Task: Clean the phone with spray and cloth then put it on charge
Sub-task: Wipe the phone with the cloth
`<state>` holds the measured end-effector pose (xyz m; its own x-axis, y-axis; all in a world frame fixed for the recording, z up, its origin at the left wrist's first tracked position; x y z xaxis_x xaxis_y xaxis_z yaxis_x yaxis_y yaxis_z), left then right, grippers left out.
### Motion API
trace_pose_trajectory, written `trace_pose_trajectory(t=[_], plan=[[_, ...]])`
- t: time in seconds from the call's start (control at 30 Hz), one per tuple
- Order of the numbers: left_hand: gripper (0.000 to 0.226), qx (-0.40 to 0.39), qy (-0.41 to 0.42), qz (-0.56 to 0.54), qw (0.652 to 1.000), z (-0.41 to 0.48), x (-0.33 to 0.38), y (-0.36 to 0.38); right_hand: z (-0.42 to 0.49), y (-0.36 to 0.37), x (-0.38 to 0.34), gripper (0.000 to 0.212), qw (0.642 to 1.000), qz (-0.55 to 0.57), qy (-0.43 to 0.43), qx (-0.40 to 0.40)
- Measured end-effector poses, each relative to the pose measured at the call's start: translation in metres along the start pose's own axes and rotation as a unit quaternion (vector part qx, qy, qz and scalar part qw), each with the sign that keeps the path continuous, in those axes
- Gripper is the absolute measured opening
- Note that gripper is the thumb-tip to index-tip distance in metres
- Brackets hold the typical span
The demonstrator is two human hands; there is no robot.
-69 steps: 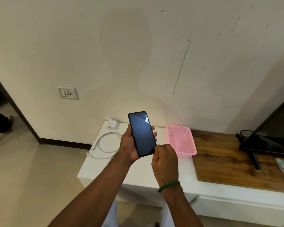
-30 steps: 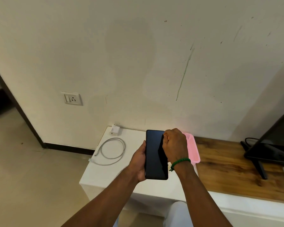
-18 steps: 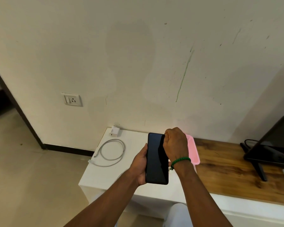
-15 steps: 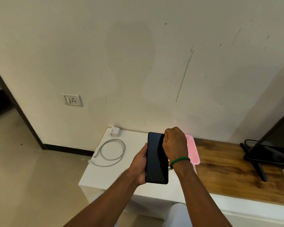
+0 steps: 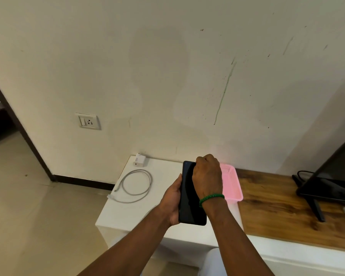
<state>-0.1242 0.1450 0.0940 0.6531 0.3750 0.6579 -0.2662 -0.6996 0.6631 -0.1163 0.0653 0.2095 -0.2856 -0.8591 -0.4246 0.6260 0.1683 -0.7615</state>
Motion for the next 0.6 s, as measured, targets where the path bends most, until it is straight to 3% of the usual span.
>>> trace_pose_trajectory(t=[0.33,0.6], plan=[[0.057,-0.036,0.000,-0.010,0.999,0.001,0.001,0.007,-0.001,0.006,-0.019,0.011,0.999,0.003,-0.010,-0.031],[0.065,-0.052,-0.022,-0.022,0.998,0.008,-0.003,0.009,-0.003,0.006,-0.031,0.021,0.998,0.002,-0.033,-0.047]])
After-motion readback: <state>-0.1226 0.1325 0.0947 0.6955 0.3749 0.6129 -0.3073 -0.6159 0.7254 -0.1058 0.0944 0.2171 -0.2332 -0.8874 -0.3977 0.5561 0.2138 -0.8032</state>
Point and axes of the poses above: each hand's wrist, its own z-axis towards the middle knuckle, its own y-axis out of the palm, x = y × z, the point moved 7 cm from there along z, towards the middle knuckle, and after that the axes turned 7 degrees about y, right-handed, at the moved point
